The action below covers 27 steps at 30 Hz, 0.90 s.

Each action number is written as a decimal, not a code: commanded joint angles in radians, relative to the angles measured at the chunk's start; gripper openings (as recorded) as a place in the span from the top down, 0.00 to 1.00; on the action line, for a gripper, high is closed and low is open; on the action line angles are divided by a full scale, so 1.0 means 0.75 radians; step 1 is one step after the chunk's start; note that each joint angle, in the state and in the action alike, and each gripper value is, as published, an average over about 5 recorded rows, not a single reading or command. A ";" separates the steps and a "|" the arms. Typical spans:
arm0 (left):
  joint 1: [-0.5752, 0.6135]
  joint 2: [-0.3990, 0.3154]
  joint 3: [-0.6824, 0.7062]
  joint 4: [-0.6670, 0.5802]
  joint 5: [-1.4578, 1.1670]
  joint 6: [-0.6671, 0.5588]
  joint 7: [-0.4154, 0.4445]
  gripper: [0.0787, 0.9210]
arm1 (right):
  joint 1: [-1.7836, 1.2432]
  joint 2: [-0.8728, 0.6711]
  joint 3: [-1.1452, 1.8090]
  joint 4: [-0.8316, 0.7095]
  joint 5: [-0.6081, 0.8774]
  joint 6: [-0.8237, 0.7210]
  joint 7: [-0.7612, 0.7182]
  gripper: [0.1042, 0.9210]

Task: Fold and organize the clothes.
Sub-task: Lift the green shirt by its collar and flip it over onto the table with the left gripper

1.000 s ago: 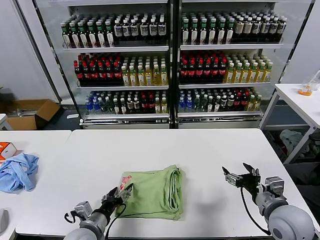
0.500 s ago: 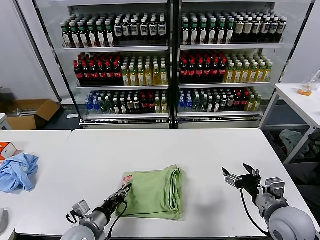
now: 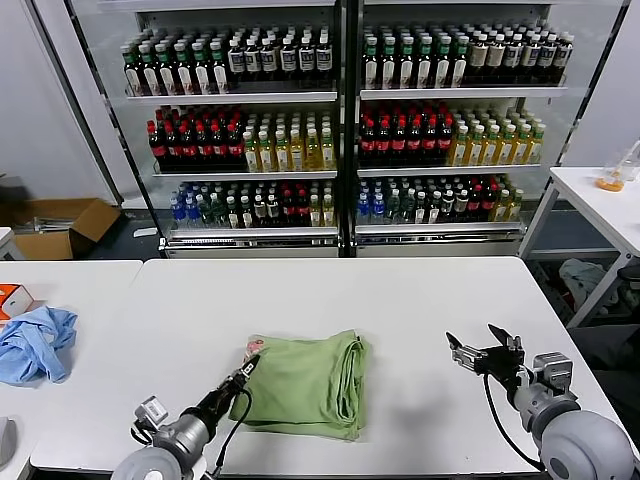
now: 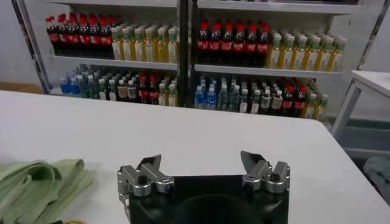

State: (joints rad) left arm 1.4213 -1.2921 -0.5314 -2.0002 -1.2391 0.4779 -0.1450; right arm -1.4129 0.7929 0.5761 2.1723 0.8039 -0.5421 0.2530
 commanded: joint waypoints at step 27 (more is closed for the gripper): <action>-0.087 0.122 0.265 -0.223 0.788 0.078 -0.090 0.96 | 0.103 -0.052 -0.027 -0.041 0.057 0.019 -0.013 0.12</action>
State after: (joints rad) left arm 1.4087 -1.0691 -0.8902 -2.1434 -1.2294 0.5361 -0.1794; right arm -1.3474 0.7575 0.5595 2.1418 0.8445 -0.5285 0.2425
